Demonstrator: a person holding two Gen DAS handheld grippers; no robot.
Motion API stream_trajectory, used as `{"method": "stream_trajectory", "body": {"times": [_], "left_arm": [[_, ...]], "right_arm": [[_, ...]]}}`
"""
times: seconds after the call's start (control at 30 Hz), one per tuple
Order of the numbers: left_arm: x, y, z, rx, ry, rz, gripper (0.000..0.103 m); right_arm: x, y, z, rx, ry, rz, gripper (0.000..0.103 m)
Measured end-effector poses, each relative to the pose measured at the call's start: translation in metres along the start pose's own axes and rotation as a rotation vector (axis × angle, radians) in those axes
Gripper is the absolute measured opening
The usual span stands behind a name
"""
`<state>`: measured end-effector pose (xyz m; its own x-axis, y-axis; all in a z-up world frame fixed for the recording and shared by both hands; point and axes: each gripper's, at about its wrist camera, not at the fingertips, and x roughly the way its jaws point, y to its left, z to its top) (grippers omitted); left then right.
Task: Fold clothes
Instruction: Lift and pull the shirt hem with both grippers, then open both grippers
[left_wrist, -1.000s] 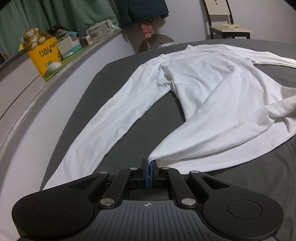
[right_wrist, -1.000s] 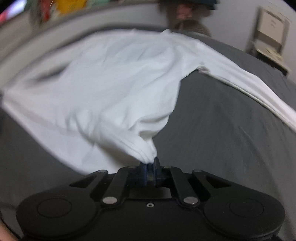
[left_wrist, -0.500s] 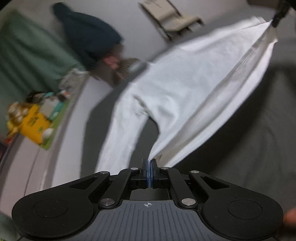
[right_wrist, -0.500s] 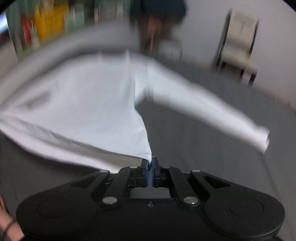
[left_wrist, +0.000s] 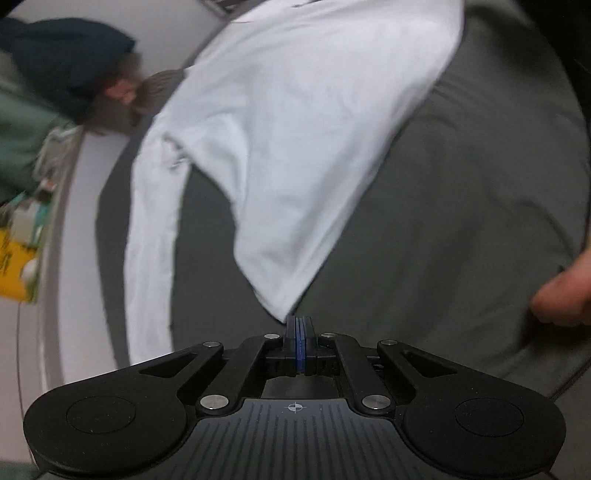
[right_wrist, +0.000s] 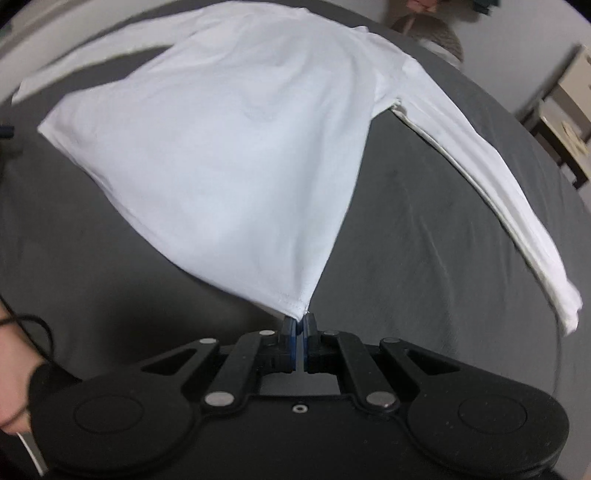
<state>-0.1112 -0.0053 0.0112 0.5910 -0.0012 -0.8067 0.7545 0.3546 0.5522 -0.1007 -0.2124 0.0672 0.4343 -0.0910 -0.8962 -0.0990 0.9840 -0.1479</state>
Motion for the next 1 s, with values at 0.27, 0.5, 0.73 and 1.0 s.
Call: {"method": "stream_trajectory", "body": {"times": [0.27,0.5,0.73,1.0], "left_arm": [[0.005,-0.006,0.002,0.019,-0.014,-0.071,0.003],[0.024,-0.012,0.011,0.034,0.041,-0.005,0.004],[0.030,0.031,0.012,-0.372,-0.049,-0.081,0.004],[0.047,0.085,-0.033,-1.003,-0.112,-0.243,0.090]], "right_arm": [[0.036,-0.007,0.007,-0.088,0.141,-0.009,0.004],[0.057,-0.007,0.009,-0.114,0.204,-0.005,0.005],[0.060,-0.017,0.006,-0.046,0.220,0.029,0.005],[0.062,-0.021,0.004,-0.021,0.222,0.053,0.006]]}}
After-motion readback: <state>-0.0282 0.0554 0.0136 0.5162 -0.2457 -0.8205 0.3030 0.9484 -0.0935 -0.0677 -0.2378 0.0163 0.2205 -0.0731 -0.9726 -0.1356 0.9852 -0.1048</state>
